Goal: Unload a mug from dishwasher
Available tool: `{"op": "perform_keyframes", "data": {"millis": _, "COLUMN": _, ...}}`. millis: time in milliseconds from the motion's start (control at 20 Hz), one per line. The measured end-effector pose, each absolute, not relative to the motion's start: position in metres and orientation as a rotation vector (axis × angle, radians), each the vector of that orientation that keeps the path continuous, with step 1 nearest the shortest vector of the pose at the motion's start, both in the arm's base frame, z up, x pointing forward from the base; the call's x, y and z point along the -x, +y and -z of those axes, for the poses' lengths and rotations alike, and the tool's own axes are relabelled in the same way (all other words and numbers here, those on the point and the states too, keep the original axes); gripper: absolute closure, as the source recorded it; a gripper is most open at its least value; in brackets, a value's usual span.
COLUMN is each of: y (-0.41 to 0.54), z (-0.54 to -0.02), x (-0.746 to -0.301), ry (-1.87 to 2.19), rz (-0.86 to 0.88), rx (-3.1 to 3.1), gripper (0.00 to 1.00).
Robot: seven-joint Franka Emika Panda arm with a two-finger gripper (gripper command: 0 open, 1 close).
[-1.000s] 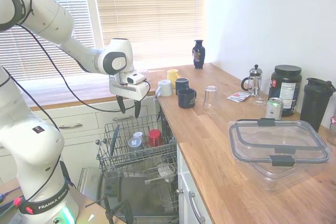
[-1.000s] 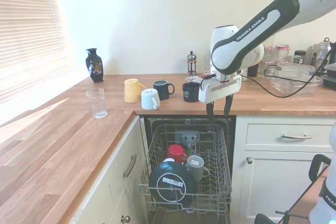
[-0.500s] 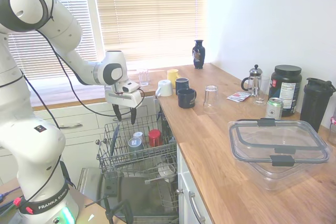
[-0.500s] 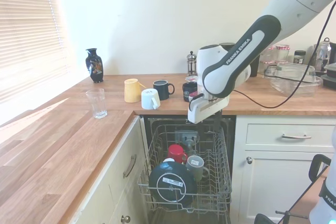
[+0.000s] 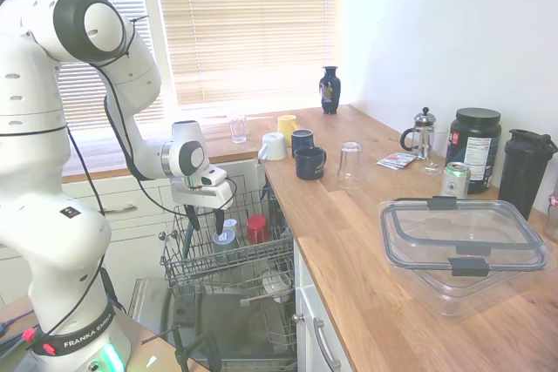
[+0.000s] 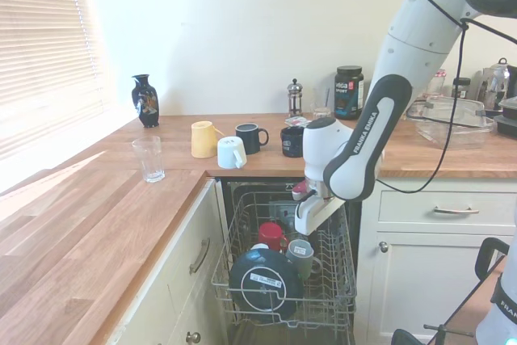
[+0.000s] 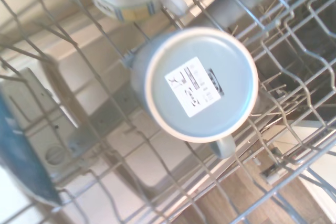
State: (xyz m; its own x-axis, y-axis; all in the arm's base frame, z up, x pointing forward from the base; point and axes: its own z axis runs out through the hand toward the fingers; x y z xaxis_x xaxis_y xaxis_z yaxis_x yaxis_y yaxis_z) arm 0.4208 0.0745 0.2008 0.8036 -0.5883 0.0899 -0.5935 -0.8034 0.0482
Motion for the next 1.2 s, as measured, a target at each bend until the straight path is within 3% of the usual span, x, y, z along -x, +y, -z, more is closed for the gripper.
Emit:
{"op": "perform_keyframes", "data": {"millis": 400, "y": 0.068, "z": -0.154, "x": -0.417, "ry": -0.84, "rz": -0.156, "rx": -2.95, "gripper": 0.0}}
{"op": "perform_keyframes", "data": {"millis": 1200, "y": 0.089, "z": -0.113, "x": -0.461, "ry": -0.767, "rz": -0.197, "rx": -2.98, "gripper": 0.0}}
